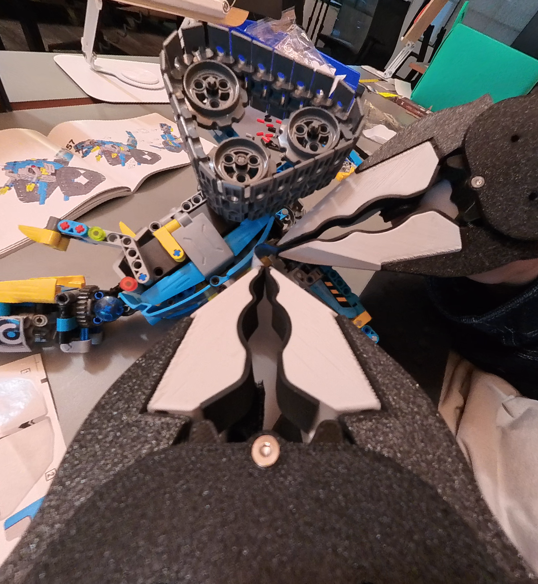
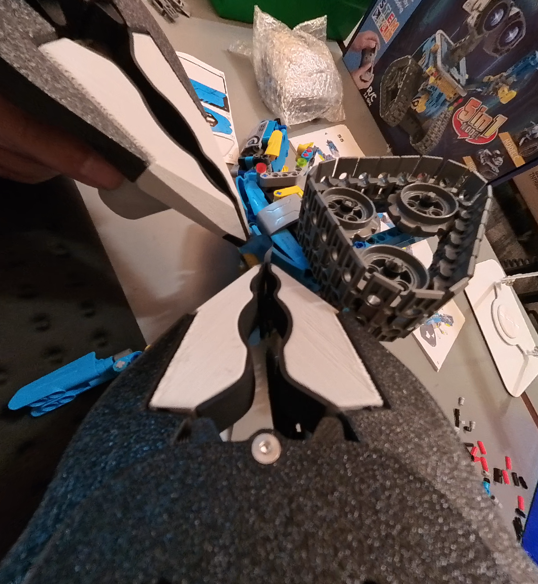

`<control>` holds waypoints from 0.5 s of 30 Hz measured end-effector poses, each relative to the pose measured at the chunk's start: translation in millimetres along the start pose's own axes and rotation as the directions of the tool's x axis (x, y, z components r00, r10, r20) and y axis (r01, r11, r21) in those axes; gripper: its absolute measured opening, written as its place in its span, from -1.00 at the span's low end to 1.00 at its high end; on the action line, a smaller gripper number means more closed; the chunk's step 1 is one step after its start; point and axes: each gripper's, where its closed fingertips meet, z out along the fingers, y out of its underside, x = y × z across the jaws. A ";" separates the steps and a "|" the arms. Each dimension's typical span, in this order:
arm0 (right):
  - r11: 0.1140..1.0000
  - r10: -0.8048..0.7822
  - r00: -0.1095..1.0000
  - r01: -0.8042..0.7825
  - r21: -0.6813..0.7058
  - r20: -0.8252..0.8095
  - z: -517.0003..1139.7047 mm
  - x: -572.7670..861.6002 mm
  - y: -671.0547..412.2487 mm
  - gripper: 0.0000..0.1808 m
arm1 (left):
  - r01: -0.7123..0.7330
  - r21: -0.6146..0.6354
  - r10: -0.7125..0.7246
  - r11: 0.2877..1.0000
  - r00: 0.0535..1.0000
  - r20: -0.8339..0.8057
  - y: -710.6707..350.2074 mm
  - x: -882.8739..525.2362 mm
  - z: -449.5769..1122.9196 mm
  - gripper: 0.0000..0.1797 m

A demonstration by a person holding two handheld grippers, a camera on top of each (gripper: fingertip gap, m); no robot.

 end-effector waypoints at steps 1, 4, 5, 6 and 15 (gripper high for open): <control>1.000 -0.003 1.000 0.003 -0.003 -0.001 -0.8 -0.2 0.1 -1.00 | -0.001 0.000 0.001 1.000 1.000 -0.002 0.0 0.7 -0.5 -1.00; 1.000 -0.017 1.000 0.017 -0.004 -0.002 -6.8 -2.7 -2.4 -1.00 | -0.006 -0.001 0.006 1.000 1.000 -0.011 0.0 4.0 -3.3 -1.00; 1.000 -0.024 1.000 0.024 0.000 -0.010 -8.9 -2.2 -3.4 -1.00 | -0.009 0.003 0.009 1.000 1.000 -0.004 -0.7 3.7 -4.2 -1.00; 1.000 -0.030 0.999 0.030 -0.002 -0.017 -9.5 -1.3 -3.0 -1.00 | -0.009 0.007 0.009 1.000 1.000 0.000 -1.3 3.1 -4.3 -1.00; 0.985 -0.134 0.984 0.145 0.091 -0.113 -12.1 -4.4 -6.1 -1.00 | -0.059 0.008 0.059 0.998 0.998 0.003 2.1 9.9 -3.6 -1.00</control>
